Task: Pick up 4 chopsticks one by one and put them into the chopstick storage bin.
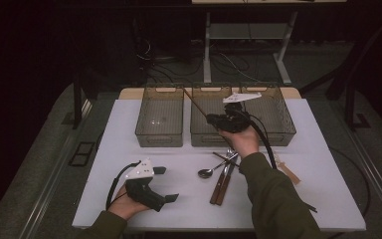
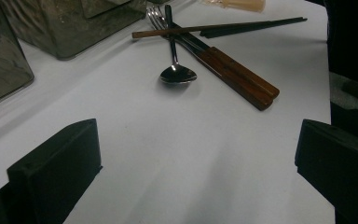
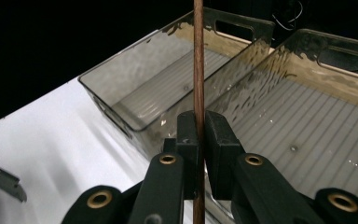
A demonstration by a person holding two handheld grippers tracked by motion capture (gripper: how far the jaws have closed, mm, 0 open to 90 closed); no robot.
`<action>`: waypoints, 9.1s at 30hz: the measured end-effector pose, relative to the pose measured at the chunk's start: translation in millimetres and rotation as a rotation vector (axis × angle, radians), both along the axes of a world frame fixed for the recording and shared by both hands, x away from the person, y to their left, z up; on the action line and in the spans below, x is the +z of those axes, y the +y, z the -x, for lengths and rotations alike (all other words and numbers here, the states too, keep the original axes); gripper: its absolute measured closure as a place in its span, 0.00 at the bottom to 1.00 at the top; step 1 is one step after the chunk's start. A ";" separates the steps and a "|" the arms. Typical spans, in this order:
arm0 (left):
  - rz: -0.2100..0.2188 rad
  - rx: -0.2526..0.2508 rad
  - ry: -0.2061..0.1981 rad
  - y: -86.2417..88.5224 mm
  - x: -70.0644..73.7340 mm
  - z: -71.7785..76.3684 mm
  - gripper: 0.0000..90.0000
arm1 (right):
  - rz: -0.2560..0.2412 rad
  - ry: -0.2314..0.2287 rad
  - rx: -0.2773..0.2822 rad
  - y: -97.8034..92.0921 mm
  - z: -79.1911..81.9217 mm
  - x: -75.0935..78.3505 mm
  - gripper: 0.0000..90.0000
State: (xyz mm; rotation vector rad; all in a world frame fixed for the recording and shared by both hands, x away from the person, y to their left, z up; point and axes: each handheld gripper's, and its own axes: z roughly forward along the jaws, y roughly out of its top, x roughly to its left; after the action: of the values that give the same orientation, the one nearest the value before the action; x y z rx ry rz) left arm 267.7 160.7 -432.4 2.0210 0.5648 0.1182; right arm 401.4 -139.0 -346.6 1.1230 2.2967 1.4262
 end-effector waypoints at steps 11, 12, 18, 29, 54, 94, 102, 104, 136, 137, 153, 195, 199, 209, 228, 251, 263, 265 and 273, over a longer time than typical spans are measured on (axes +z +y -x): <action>-0.004 -0.003 -0.014 0.1 0.4 -0.8 0.00 | -0.020 -0.007 -0.014 24.3 -17.7 6.7 0.94; -0.002 -0.004 -0.008 -0.1 0.4 -0.4 0.00 | -0.019 -0.011 -0.015 29.5 -20.5 8.7 0.94; 0.001 -0.005 -0.001 -0.3 0.0 -0.5 0.00 | -0.022 -0.023 -0.013 45.0 -29.2 12.4 0.94; 0.009 0.002 0.001 1.8 0.4 -1.1 0.00 | -0.031 -0.028 -0.027 82.3 -51.5 8.4 0.94; 0.015 -0.007 0.004 2.8 0.7 -2.5 0.00 | -0.006 0.003 -0.027 153.7 -82.7 -11.9 0.94; 0.017 -0.006 -0.003 1.7 -0.9 -5.4 0.00 | 0.083 0.043 0.077 106.7 -52.8 -3.0 0.42; 0.026 0.011 0.009 2.5 -3.9 -8.1 0.00 | 0.060 0.040 0.092 71.6 -39.4 -1.3 0.40; 0.021 0.011 0.006 3.1 -3.7 -8.0 0.00 | 0.065 0.033 0.099 63.4 -36.4 -1.4 0.38; 0.022 0.023 0.009 4.0 -3.3 -7.0 0.00 | 0.079 -0.012 0.143 -30.6 18.2 -7.2 0.21; 0.023 0.023 0.010 4.0 -3.3 -6.8 0.00 | 0.084 -0.012 0.140 -33.4 19.7 -7.9 0.21; 0.013 0.018 0.009 2.5 -3.3 -6.0 0.00 | 0.079 0.024 0.109 -79.0 43.9 -26.6 0.37; -0.009 0.014 -0.007 1.8 -2.0 -2.8 0.00 | 0.264 0.147 0.165 -138.6 89.9 -79.2 0.91; -0.011 0.013 -0.007 1.7 -2.0 -2.7 0.00 | 0.278 0.162 0.173 -137.0 89.1 -82.6 0.91; -0.013 0.012 -0.006 1.1 -2.3 -2.7 0.00 | 0.310 0.173 0.188 -132.5 87.8 -87.3 0.90; -0.017 0.012 -0.005 0.7 -2.5 -2.6 0.00 | 0.320 0.176 0.188 -131.7 85.8 -89.9 0.90; -0.022 0.009 -0.006 0.2 -2.6 -2.4 0.00 | 0.367 0.154 0.203 -130.7 82.4 -95.4 0.90; -0.019 0.009 -0.006 0.2 -2.6 -2.3 0.00 | 0.393 0.122 0.212 -129.4 83.5 -95.6 0.93; -0.020 0.009 -0.006 0.2 -2.6 -2.3 0.00 | 0.396 0.123 0.210 -129.4 83.8 -95.4 0.94; -0.019 0.008 -0.006 0.1 -2.6 -2.3 0.00 | 0.404 0.122 0.218 -128.9 84.0 -94.5 0.94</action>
State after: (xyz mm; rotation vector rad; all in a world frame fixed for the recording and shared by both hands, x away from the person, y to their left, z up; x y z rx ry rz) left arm 269.9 160.8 -435.0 2.0361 0.5699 0.1345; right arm 317.4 -267.9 -441.0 0.8807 2.6987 0.9058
